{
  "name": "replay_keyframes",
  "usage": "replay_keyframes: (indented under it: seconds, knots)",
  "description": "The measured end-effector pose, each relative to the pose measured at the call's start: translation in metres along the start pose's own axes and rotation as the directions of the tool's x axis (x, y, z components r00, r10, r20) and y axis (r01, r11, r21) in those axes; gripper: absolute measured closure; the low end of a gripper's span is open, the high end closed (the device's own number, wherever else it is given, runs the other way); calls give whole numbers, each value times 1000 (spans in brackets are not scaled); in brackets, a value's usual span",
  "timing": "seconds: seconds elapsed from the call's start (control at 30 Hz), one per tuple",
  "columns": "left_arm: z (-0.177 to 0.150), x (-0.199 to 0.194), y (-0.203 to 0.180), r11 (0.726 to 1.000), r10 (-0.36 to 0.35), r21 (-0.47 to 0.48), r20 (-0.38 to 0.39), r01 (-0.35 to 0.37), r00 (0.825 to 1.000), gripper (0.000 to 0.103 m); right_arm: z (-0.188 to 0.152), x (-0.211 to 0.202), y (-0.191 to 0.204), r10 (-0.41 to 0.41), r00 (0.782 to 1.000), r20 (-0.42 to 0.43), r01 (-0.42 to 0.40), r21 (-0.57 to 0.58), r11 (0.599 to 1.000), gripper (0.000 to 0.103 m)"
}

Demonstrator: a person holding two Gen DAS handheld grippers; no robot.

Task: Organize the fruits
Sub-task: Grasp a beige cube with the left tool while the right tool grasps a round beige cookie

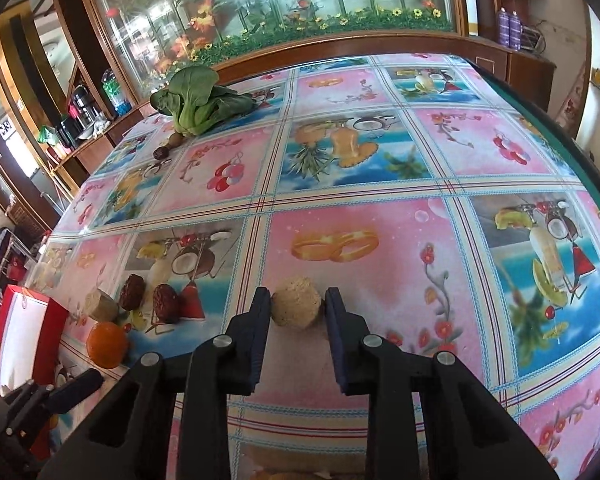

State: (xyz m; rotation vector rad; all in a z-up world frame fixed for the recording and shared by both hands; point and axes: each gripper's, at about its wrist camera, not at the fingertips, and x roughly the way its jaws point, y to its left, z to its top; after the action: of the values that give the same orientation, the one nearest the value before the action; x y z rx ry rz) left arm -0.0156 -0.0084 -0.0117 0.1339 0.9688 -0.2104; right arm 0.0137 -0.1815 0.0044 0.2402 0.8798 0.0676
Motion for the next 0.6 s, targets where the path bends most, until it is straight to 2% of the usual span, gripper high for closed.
replay_keyframes:
  seconds: [0.13, 0.23, 0.27, 0.6]
  knots:
    - [-1, -1, -4, 1000, -9, 4, 12, 9, 1000, 59, 0, -5, 1, 16, 1000, 22, -17, 2, 1000, 76]
    - [-1, -3, -7, 1000, -11, 12, 18, 11, 1000, 74, 1, -12, 2, 37, 998, 58, -37, 1, 999, 76]
    - [-2, -3, -9, 1000, -8, 15, 18, 7, 1000, 76, 1, -13, 2, 39, 997, 67, -39, 0, 999, 76]
    - [-14, -32, -4, 1000, -1, 13, 65, 0, 998, 76, 1, -16, 3, 46, 995, 85, -46, -1, 999, 76]
